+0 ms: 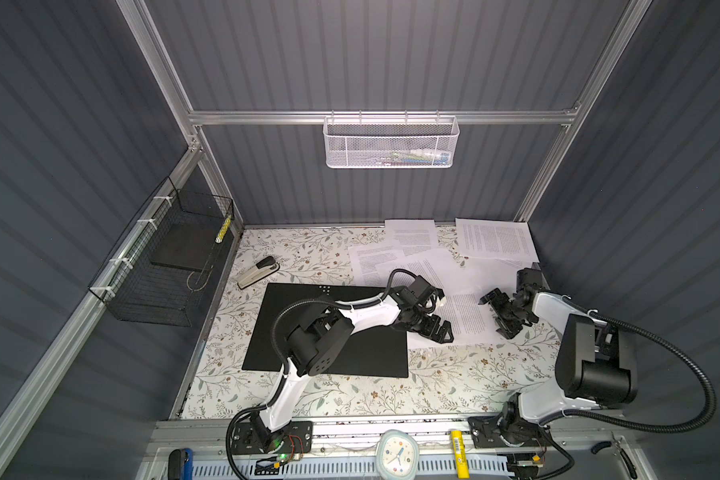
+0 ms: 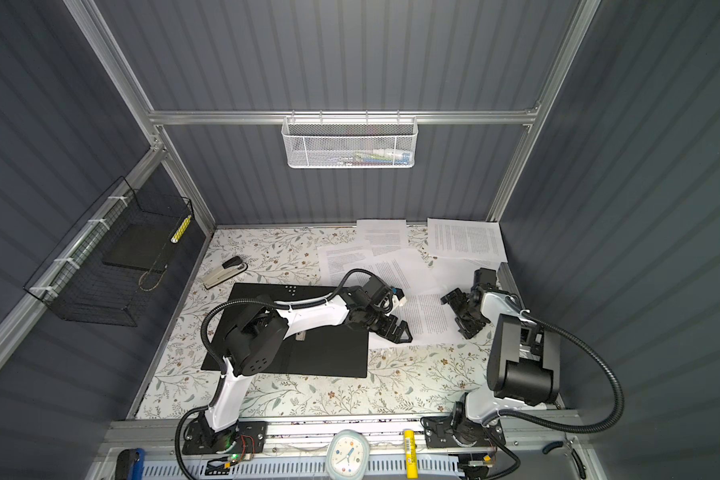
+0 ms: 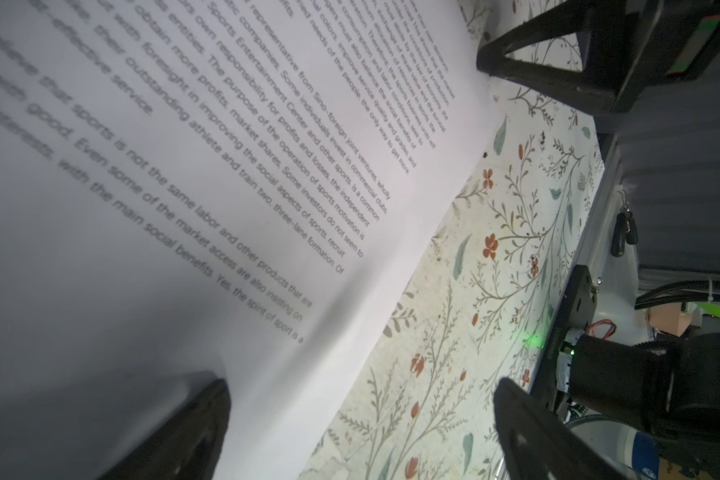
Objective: Put the files into the folder
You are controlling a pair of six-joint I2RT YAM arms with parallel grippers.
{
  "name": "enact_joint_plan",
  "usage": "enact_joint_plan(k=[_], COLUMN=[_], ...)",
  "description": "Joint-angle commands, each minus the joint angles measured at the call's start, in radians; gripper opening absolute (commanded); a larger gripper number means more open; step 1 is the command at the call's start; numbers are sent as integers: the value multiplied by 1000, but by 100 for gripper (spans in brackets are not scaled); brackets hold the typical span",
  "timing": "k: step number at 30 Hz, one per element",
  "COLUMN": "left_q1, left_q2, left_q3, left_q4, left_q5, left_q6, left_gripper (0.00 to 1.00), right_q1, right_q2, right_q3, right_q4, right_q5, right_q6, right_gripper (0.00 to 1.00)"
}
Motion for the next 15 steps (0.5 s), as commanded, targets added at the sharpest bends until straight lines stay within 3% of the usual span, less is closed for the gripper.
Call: enact_joint_plan(k=[1,8,15], left_q1=[30,31,35], left_q2=[69,58,60], left_q3=[-66,-88,-107], left_q4=[-125,-123,-105], left_q5=[-75,-103,-114], left_q6=[35,77,101], left_gripper=[100,100,100], right_q1=[31,49,69], right_q2=[81,35,-40], right_q3=[-47,-65,-157], right_q4=[-54,-9,205], right_q5=[-79,-222,-493], right_q6=[6,-75,-132], right_gripper=[99,99,99])
